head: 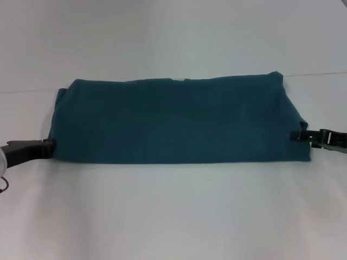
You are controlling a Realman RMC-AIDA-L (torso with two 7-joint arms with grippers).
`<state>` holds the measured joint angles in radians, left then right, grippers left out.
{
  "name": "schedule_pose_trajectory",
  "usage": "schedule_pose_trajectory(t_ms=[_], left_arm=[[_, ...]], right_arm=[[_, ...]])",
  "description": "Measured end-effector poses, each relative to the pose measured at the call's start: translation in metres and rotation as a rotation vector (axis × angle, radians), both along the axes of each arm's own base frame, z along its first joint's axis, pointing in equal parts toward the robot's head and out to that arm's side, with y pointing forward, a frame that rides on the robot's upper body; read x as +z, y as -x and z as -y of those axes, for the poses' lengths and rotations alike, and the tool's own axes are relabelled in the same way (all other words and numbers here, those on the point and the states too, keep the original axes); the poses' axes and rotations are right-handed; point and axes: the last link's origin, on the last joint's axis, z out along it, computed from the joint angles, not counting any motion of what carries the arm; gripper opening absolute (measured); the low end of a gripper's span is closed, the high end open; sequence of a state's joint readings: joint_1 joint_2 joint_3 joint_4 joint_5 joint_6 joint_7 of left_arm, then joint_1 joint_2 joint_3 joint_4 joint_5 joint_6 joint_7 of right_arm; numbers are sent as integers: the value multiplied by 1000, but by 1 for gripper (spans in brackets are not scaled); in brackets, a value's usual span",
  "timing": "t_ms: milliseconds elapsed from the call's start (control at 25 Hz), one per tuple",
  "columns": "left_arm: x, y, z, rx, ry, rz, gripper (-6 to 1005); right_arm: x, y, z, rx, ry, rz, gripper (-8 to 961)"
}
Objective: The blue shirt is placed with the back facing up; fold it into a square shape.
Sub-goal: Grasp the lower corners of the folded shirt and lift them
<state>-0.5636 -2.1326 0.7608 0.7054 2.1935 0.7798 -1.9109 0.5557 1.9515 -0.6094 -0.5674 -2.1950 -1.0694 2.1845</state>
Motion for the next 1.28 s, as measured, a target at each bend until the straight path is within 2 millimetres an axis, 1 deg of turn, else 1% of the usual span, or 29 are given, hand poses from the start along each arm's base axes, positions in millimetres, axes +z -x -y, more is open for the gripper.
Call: schedule_pose_trajectory(t_ms=[280, 720, 920, 1160, 1280], left_arm=[[0, 1, 0, 1, 2, -4, 11], [0, 2, 1, 8, 3, 2, 10], [3, 2, 2, 4, 8, 9, 10], [4, 2, 3, 6, 7, 9, 10], [4, 3, 4, 9, 9, 7, 9]], right_arm=[[-10, 1, -2, -2, 16, 22, 847], [-13, 2, -2, 2, 23, 24, 828], [-13, 3, 0, 17, 33, 24, 626], [-11, 3, 0, 22, 32, 23, 419], [-10, 2, 1, 21, 29, 23, 271]])
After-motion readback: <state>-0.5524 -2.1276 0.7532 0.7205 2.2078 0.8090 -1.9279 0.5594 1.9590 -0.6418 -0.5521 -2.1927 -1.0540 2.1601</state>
